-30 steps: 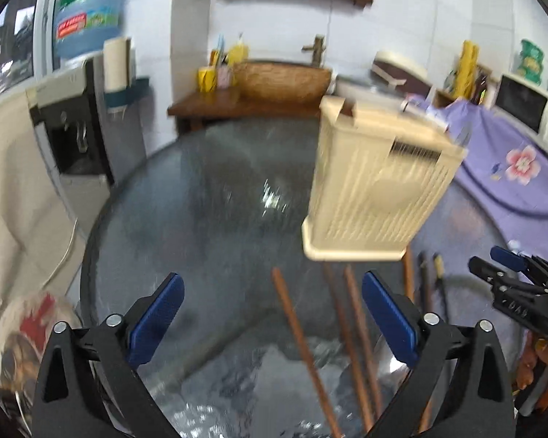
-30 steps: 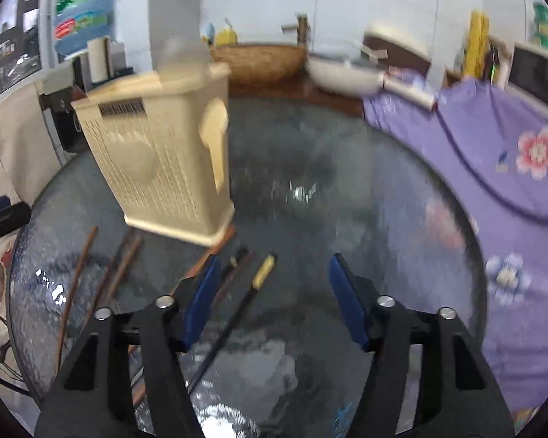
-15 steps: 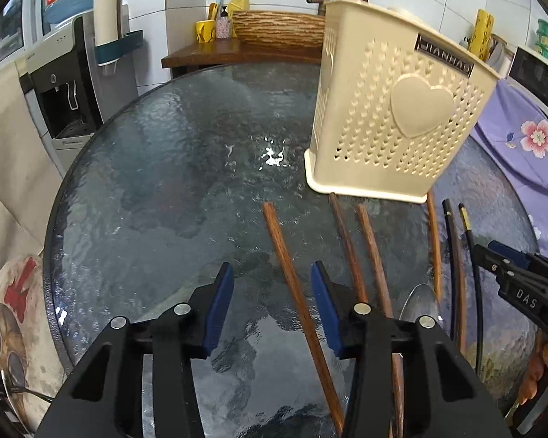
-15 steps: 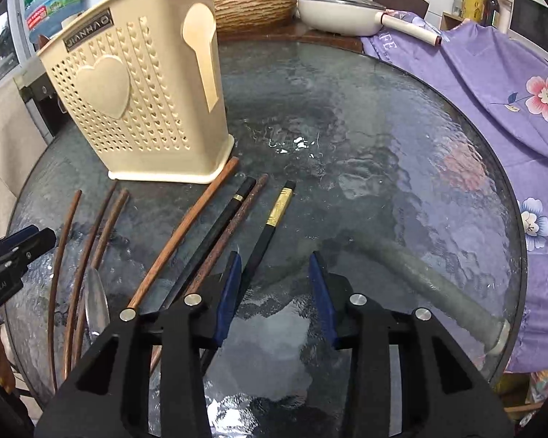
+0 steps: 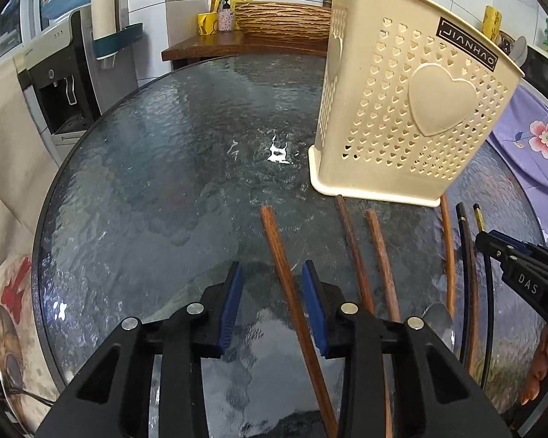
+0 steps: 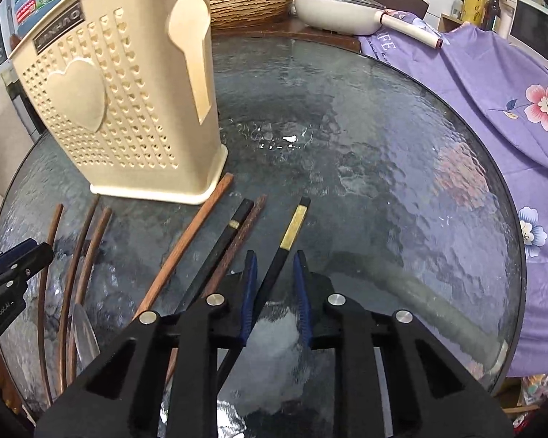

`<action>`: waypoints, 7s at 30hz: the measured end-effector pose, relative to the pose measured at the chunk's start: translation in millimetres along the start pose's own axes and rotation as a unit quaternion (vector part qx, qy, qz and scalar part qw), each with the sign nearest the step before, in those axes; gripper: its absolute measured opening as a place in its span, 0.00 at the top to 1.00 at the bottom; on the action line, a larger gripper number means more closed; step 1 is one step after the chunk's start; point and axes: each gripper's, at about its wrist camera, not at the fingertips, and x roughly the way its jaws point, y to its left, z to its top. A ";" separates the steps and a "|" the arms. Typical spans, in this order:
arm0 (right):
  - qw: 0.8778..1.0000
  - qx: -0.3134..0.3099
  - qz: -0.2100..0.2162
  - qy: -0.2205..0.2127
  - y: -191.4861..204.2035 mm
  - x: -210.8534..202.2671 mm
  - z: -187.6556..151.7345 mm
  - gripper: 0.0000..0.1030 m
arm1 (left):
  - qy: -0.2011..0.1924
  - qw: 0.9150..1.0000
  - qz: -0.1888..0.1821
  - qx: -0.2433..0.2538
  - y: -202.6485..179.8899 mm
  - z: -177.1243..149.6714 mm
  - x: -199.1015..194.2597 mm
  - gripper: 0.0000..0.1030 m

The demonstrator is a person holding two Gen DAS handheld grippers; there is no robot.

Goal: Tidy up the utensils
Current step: 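Grasp a brown wooden chopstick with the left tool while the right tool grasps a gold-tipped black chopstick, then insert the brown chopstick into the basket with the left tool while the right tool inserts the black chopstick, then move both open tools back toward the remaining utensils on the table, then grasp a brown wooden chopstick with the left tool while the right tool grasps another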

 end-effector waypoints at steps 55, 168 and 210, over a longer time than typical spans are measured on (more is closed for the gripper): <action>0.976 -0.018 0.121 -0.182 -20.5 -136.0 28.0 0.93 | -0.128 0.986 -0.109 -0.019 -3.2 34.6 -122.2 0.93; 0.987 -0.018 0.077 -0.139 -16.4 -88.9 -28.4 0.10 | -0.106 0.992 -0.040 -0.048 -2.7 -17.9 -76.1 0.06; 0.999 -0.035 0.030 -0.007 -4.8 -27.1 -34.1 0.43 | 0.003 0.997 -0.071 -0.001 -38.2 -14.4 -7.6 0.65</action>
